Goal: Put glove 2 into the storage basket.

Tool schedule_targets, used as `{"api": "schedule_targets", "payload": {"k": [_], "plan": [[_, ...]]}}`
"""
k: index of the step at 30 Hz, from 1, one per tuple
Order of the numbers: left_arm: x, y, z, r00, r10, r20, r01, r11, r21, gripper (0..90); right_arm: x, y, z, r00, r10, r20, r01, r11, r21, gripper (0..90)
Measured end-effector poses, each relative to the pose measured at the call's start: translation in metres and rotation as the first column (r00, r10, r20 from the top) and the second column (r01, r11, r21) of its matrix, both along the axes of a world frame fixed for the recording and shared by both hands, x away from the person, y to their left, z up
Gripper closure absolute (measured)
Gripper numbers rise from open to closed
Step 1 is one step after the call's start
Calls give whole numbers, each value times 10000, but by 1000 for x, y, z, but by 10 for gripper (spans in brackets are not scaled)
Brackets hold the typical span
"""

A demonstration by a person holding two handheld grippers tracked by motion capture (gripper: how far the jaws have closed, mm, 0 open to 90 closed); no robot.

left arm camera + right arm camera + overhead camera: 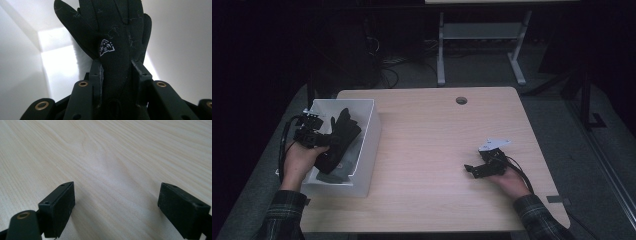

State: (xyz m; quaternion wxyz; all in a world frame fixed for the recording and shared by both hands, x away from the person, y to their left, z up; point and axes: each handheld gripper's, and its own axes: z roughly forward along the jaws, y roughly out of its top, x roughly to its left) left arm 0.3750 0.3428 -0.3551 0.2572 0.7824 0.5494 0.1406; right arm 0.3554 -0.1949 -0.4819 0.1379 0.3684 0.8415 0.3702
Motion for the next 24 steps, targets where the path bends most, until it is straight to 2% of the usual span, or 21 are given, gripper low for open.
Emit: {"api": "schedule_targets", "payload": {"k": [7, 12, 20, 24], "plan": [[6, 4, -18, 9995, 226, -238, -216, 9989, 410, 654, 0, 0, 0, 10000, 1, 1, -1, 10000, -7, 142], [7, 4, -22, 9994, 155, -299, -145, 9993, 337, 642, 0, 0, 0, 10000, -2, 5, 2, 10000, -4, 142], [7, 3, -14, 9999, 11, -156, -3, 9987, 508, 447, 0, 0, 0, 10000, -3, 6, 3, 10000, -5, 142], [7, 1, -12, 9999, -86, 61, 83, 9988, 491, 365, 0, 0, 0, 10000, -1, 8, 2, 10000, -5, 142]]}}
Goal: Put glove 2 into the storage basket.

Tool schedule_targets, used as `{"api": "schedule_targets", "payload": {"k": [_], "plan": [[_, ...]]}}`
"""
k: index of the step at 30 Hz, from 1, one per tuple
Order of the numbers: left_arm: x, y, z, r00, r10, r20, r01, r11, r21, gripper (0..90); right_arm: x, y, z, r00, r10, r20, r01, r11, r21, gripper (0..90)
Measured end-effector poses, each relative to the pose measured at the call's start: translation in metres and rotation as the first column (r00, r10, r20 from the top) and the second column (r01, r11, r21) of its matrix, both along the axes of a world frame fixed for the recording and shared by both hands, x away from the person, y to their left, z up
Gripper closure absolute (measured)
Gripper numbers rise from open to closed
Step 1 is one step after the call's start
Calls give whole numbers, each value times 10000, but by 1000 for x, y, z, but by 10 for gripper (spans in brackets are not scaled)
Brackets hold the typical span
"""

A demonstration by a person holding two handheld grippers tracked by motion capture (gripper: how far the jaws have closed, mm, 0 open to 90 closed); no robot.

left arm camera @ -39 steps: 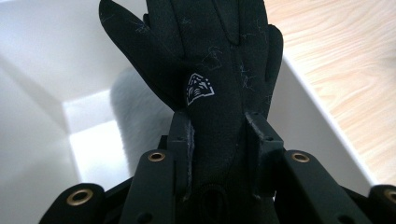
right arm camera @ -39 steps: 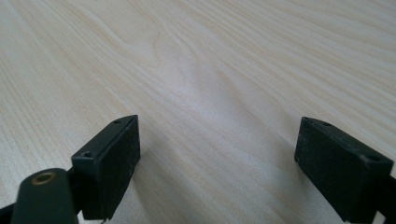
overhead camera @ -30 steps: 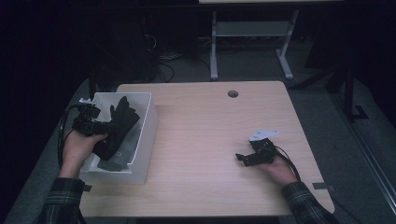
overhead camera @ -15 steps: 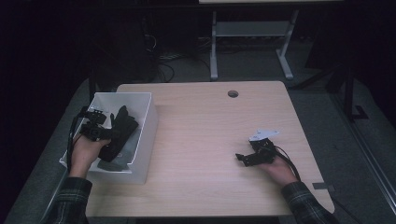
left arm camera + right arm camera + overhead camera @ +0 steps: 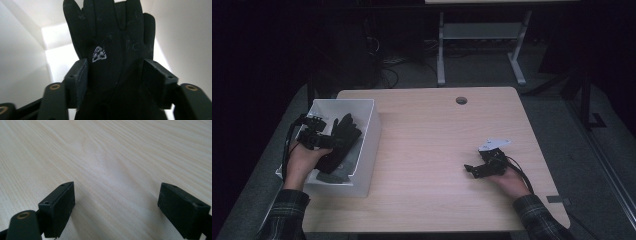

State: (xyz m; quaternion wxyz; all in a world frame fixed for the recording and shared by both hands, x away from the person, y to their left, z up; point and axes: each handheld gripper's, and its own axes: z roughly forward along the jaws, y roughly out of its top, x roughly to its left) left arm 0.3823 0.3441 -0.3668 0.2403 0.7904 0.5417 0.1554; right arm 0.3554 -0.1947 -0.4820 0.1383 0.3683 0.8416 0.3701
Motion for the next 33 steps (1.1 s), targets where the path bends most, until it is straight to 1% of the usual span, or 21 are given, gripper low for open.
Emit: {"api": "schedule_targets", "payload": {"k": [3, 5, 13, 15, 26, 29, 33], "plan": [[1, -1, 2, 9998, -56, 194, 55, 10000, 14, 325, 0, 0, 0, 10000, -3, -4, 3, 10000, 1, 142], [1, -1, 4, 9996, -101, 270, 102, 9999, -60, 308, 0, 0, 0, 10000, -1, -1, 1, 10000, 1, 142], [2, -3, 4, 9992, -221, 339, 224, 9997, -74, 288, 0, 0, 0, 10000, -2, -2, 2, 10000, 1, 142], [2, -3, 6, 9990, -241, 379, 246, 9996, -142, 284, 0, 0, 0, 10000, -2, -5, 2, 10000, 1, 142], [-1, -7, 26, 9957, -494, 790, 512, 9985, -210, 274, 0, 0, 0, 10000, 0, -1, 0, 10000, 1, 142], [-3, -11, 30, 9940, -609, 903, 637, 9975, -290, 274, 0, 0, 0, 10000, 2, -8, -2, 10000, -6, 142], [-4, -19, 37, 9906, -815, 1100, 881, 9945, -562, 274, 0, 0, 0, 10000, -1, -2, 1, 10000, 4, 141]]}}
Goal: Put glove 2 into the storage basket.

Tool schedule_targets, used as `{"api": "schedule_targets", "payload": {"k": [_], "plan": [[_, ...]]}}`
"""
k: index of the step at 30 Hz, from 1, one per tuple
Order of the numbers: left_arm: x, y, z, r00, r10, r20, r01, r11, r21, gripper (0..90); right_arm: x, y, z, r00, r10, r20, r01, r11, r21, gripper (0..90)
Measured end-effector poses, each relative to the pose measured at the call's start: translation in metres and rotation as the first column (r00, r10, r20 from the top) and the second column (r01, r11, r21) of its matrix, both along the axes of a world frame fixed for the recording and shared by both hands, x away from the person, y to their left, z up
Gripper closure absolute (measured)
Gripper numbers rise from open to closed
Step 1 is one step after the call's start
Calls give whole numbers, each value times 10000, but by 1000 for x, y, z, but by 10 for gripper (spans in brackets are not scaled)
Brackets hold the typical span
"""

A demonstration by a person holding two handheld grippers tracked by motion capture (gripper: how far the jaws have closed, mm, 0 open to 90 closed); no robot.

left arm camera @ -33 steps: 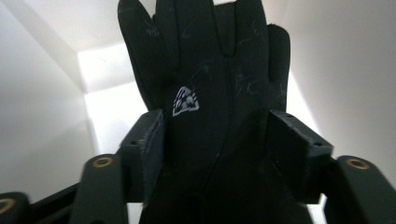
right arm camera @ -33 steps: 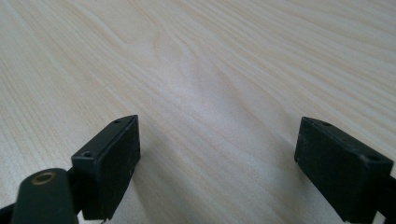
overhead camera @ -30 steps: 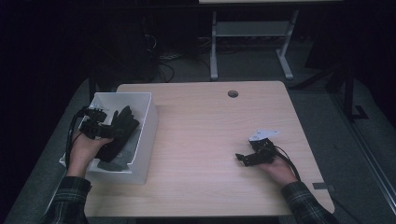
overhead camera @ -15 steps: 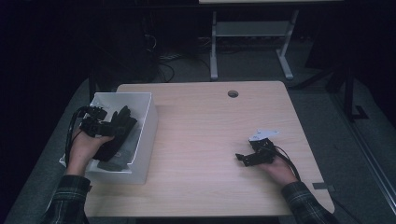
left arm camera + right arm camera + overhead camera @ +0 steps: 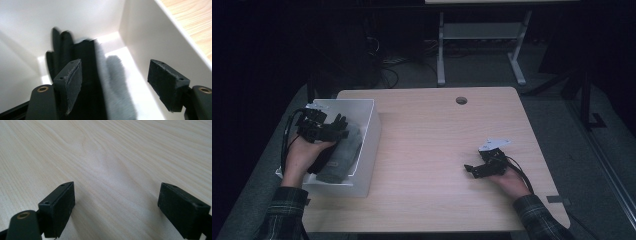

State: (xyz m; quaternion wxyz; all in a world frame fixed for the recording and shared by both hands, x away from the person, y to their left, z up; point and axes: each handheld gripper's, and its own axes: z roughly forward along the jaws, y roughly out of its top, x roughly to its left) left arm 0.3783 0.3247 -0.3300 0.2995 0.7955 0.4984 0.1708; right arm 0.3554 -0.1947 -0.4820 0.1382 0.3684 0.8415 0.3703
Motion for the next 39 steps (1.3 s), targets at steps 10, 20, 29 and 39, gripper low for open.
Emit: {"api": "schedule_targets", "payload": {"k": [10, 20, 29, 39], "plan": [[-1, -28, 14, 9978, -604, 286, 619, 9966, -552, 274, 0, 0, 0, 10000, 2, 1, -2, 10000, 2, 142], [-3, -73, 26, 9865, -1542, 551, 1590, 9825, -975, 274, 0, 0, 0, 10000, 58, -9, -58, 10000, -1, 142], [-5, -116, 21, 9725, -2230, 667, 2301, 9642, -1317, 274, 0, 0, 0, 9999, 108, -8, -108, 9999, 0, 142], [-16, -157, -1, 9570, -2844, 569, 2898, 9458, -1467, 274, 0, 0, 0, 9999, 128, -14, -128, 9999, -36, 142]]}}
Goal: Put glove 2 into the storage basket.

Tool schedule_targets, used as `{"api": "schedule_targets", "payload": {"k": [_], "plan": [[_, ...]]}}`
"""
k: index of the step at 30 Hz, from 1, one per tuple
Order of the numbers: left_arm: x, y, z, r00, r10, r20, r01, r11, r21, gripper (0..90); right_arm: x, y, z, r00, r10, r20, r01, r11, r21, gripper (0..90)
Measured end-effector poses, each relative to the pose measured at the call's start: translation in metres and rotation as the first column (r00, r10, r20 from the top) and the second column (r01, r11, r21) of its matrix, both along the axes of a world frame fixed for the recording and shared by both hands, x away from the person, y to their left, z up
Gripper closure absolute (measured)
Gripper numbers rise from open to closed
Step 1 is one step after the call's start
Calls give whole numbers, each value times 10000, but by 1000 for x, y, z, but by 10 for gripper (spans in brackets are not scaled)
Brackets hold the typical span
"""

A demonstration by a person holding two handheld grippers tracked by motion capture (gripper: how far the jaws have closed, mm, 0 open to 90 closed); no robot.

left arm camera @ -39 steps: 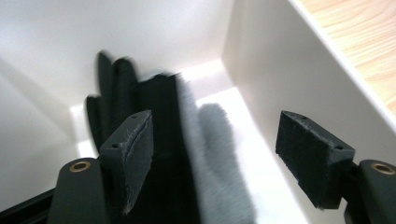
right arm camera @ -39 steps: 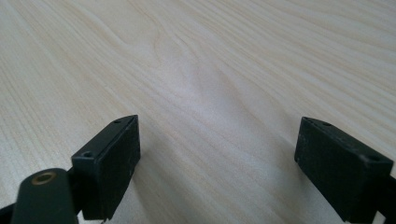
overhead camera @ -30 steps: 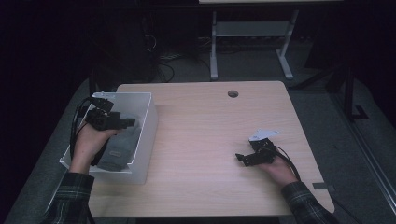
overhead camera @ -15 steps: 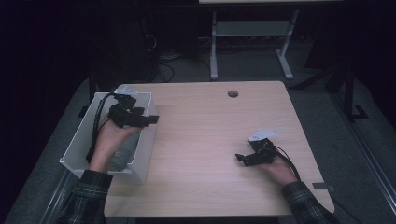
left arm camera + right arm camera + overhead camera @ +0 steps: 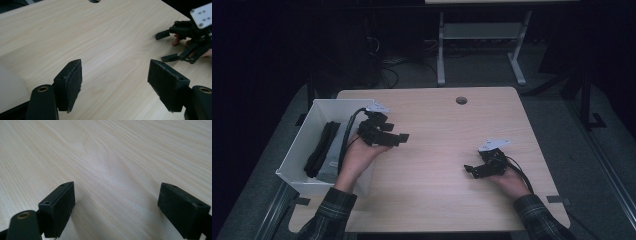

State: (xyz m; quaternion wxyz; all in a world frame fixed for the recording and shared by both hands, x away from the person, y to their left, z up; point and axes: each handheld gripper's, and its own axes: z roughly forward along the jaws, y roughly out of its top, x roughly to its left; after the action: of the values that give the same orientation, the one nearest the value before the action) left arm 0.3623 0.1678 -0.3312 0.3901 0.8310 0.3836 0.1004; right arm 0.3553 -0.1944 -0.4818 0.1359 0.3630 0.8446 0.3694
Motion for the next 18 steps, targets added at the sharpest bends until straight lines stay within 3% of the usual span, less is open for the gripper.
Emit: {"api": "schedule_targets", "payload": {"k": [9, 18], "plan": [[-12, -33, -37, 9975, -700, -52, 702, 9971, 306, 274, 0, 0, 0, 10000, 35, 19, -35, 10000, -11, 142], [-18, -49, -74, 9915, -1285, -208, 1296, 9896, 632, 274, 0, 0, 0, 10000, 31, 5, -31, 10000, -10, 142]]}}
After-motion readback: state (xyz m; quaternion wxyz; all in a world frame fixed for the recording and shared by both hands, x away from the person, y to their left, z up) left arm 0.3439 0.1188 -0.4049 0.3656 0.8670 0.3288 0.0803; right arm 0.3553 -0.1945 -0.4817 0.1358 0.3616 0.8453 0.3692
